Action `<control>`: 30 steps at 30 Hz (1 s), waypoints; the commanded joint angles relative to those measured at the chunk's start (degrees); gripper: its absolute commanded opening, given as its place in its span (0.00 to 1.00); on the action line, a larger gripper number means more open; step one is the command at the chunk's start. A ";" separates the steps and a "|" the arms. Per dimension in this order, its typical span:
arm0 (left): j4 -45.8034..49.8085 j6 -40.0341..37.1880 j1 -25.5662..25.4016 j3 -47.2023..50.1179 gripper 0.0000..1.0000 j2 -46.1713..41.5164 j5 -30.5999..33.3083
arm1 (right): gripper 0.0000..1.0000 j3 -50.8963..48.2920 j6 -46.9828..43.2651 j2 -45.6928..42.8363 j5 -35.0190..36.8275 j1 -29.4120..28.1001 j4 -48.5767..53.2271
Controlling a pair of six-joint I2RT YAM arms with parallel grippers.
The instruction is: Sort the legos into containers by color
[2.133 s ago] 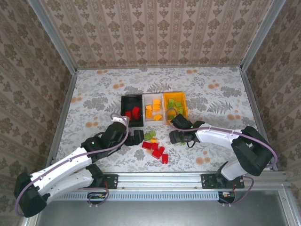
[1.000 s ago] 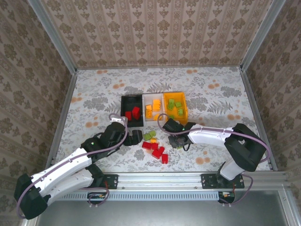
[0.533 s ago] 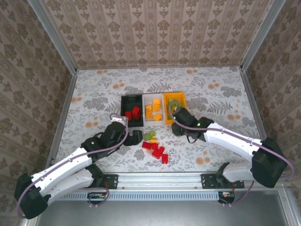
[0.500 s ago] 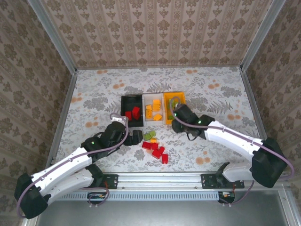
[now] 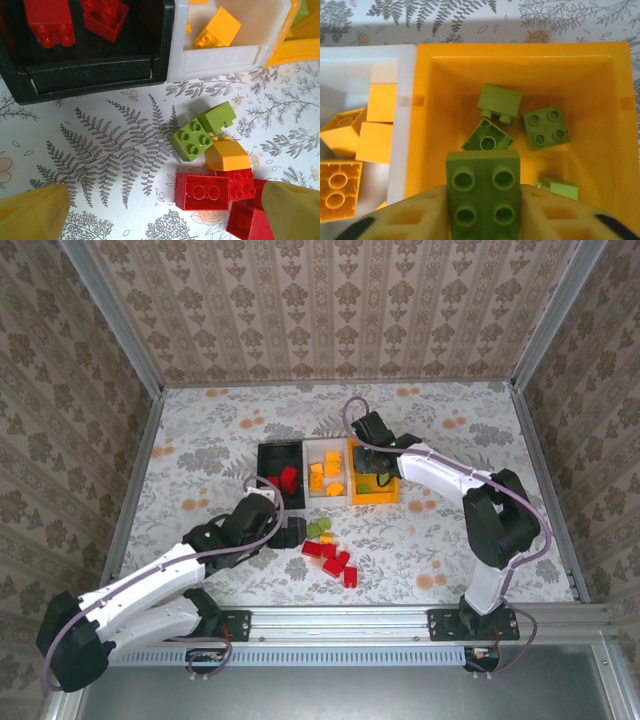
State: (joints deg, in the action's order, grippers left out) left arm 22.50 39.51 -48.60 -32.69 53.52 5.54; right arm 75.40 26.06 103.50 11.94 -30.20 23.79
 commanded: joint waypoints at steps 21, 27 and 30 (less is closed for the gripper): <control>-0.86 -6.86 -11.57 -10.40 0.87 25.28 0.52 | 0.72 -11.47 2.98 -14.61 -3.15 -0.92 -4.40; 1.32 -3.41 -12.38 -7.51 0.84 26.02 2.90 | 0.73 -12.74 2.94 -15.25 -2.98 -0.65 -4.79; 2.02 -1.62 -11.41 -5.12 0.79 26.01 3.71 | 0.72 -13.01 3.07 -15.84 -2.94 -0.57 -5.00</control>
State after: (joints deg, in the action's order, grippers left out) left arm 21.76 35.40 -60.69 -40.10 79.50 7.07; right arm 63.16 28.51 90.02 8.60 -31.00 19.66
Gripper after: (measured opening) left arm 0.802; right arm 0.725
